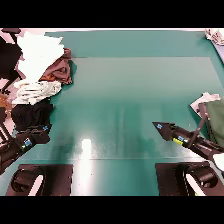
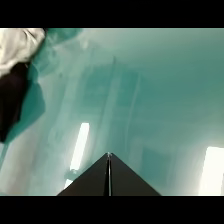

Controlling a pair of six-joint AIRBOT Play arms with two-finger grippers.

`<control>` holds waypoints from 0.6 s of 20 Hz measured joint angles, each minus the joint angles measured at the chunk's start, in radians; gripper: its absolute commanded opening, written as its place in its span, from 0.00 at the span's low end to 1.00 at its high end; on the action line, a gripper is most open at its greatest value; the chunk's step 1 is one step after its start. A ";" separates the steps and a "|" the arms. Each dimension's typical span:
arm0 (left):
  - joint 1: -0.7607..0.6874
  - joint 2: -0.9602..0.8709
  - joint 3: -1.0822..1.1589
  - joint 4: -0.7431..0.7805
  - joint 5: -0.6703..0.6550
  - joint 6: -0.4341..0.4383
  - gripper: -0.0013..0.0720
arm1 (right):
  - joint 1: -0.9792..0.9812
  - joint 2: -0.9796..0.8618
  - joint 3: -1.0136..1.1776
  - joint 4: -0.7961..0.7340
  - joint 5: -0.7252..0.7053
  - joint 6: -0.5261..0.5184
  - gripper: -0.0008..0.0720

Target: Fold the shirts.

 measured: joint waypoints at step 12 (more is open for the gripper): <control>0.000 0.000 0.000 0.000 0.000 0.000 0.05 | 0.000 0.267 -0.066 -0.054 -0.022 0.117 0.04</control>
